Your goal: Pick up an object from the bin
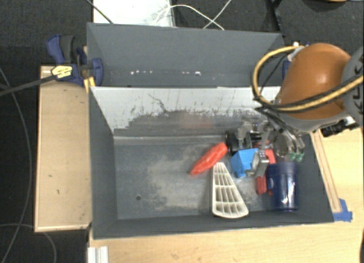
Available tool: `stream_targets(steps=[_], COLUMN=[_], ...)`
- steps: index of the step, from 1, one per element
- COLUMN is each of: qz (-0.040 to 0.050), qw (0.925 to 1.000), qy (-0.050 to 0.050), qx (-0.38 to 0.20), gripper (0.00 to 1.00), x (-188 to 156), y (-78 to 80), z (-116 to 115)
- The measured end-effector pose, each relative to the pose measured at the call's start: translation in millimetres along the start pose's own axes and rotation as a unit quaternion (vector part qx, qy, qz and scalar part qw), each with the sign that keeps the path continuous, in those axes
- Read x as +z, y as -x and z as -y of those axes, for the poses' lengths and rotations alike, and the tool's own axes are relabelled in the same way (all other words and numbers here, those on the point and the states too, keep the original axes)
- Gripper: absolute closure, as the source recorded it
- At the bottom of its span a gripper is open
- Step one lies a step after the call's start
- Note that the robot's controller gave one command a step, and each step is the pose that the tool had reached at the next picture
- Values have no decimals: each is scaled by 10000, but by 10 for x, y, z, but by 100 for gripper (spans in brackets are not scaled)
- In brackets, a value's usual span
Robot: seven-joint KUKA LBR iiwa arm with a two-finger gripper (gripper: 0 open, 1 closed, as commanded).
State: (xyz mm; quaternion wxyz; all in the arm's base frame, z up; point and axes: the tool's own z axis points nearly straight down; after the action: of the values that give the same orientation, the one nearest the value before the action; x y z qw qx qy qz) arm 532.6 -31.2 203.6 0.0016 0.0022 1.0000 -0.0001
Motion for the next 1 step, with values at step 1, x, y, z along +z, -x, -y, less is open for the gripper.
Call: stream_targets(steps=[1], qz=[-1], qw=[10000], qy=[0], qx=[0], gripper=[0], x=[4], y=[0], z=[1])
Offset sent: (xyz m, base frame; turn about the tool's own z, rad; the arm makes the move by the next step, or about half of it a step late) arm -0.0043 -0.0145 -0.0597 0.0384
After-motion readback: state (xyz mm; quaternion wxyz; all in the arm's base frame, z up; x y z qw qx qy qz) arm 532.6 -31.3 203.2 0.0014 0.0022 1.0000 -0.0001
